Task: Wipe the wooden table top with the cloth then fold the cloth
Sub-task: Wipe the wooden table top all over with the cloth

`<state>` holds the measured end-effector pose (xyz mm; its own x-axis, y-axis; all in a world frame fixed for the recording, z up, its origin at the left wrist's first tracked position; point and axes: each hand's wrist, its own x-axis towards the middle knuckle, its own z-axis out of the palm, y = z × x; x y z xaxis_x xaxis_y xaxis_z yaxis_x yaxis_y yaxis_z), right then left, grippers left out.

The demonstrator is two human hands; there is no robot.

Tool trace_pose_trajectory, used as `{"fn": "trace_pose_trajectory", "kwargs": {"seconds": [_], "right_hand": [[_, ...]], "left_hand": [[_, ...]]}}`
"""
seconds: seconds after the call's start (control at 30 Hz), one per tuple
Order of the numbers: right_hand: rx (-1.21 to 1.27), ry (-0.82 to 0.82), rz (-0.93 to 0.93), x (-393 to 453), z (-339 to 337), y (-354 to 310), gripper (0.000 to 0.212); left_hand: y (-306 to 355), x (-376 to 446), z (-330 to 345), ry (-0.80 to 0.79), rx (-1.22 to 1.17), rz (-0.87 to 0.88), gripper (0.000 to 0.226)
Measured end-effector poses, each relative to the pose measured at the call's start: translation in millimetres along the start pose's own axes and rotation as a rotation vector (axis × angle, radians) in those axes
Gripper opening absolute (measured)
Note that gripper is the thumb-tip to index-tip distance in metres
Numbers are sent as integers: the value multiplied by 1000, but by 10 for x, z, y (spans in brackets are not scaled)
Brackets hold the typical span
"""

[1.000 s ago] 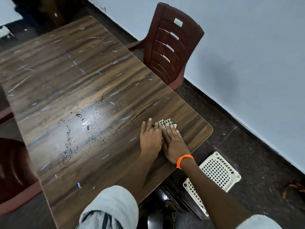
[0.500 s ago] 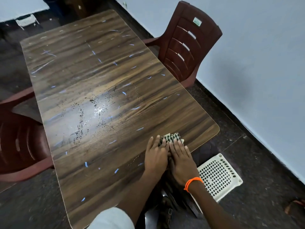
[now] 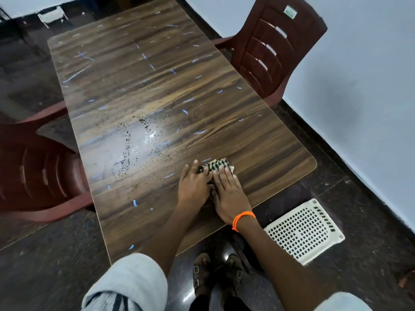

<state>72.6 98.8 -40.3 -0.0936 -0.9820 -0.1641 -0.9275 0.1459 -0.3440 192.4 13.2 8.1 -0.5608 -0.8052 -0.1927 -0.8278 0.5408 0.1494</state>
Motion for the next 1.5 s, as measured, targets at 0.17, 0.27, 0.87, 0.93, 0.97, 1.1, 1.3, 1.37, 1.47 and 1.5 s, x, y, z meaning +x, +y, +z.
{"fn": "trace_pose_trajectory", "kwargs": {"seconds": [0.17,0.27,0.87,0.93,0.97,1.1,1.3,1.37,1.47,1.5], "right_hand": [[36,-19,-63,-558,121,-61,64],[52,-12,-36,-772,100,55,62],[43,-62,-102,164,206,-670,62],[64,-78,-150,-23,281,-756,62],[69,-87,-174,-136,313,-775,61],[66,-65,-176,-648,391,-720,60],[83,11,-34,-770,236,-321,64],[73,33,9,-600,140,-173,62],[73,39,52,-213,22,-35,60],[78,34,59,-62,-5,-28,59]], "left_hand": [[29,-599,196,-29,-45,30,45],[233,-705,273,-44,-50,63,44],[-630,-340,-16,-82,-162,-125,43],[-682,-595,43,-119,-158,-142,43],[-691,-726,88,-126,-152,-147,44],[-503,-1090,267,-128,-170,-92,46],[-20,-749,303,-158,-186,52,57],[72,-485,251,-136,-217,48,59],[97,-69,157,-92,-196,42,55],[68,59,131,-82,-183,27,53]]}}
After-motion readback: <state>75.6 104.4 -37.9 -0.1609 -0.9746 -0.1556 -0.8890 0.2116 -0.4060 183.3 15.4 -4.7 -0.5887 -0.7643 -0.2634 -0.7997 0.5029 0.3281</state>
